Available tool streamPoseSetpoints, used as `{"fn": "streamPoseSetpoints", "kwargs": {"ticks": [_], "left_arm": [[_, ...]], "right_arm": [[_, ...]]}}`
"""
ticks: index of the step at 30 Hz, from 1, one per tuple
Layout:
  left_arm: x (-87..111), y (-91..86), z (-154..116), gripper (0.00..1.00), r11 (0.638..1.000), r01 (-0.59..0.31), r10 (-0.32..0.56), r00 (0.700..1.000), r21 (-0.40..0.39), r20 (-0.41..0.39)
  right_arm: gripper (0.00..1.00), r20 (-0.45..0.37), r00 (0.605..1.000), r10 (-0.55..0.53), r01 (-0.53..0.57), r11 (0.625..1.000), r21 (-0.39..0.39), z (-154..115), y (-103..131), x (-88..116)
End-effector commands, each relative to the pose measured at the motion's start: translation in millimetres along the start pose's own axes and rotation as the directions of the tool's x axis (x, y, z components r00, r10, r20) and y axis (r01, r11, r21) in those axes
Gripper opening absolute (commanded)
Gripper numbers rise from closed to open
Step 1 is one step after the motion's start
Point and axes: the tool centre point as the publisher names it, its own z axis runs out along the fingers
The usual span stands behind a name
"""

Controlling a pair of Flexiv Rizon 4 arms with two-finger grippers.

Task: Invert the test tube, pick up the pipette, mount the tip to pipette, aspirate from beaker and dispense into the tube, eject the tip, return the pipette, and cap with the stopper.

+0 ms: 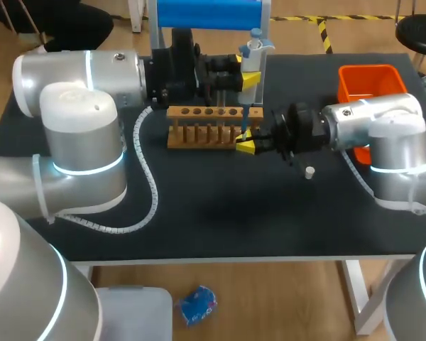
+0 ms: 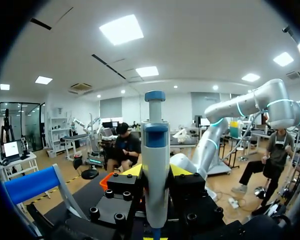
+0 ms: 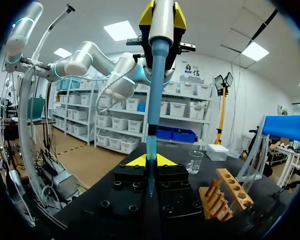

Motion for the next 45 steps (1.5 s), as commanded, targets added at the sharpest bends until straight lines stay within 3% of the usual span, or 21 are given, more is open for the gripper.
{"fn": "streamPoseSetpoints", "kwargs": {"ticks": [1, 45], "left_arm": [[0.3, 1.1, 0.7, 0.00, 1.000, -0.002, 0.002, 1.000, 0.006, 0.001], [0.3, 1.1, 0.7, 0.00, 1.000, -0.002, 0.002, 1.000, 0.006, 0.001]], "right_arm": [[0.00, -0.007, 1.000, -0.002, 0.002, 1.000, 0.002, -0.3, 1.0, -0.3], [0.00, -0.025, 1.000, 0.008, -0.008, 1.000, 0.025, 2.8, -1.2, -2.2]]}}
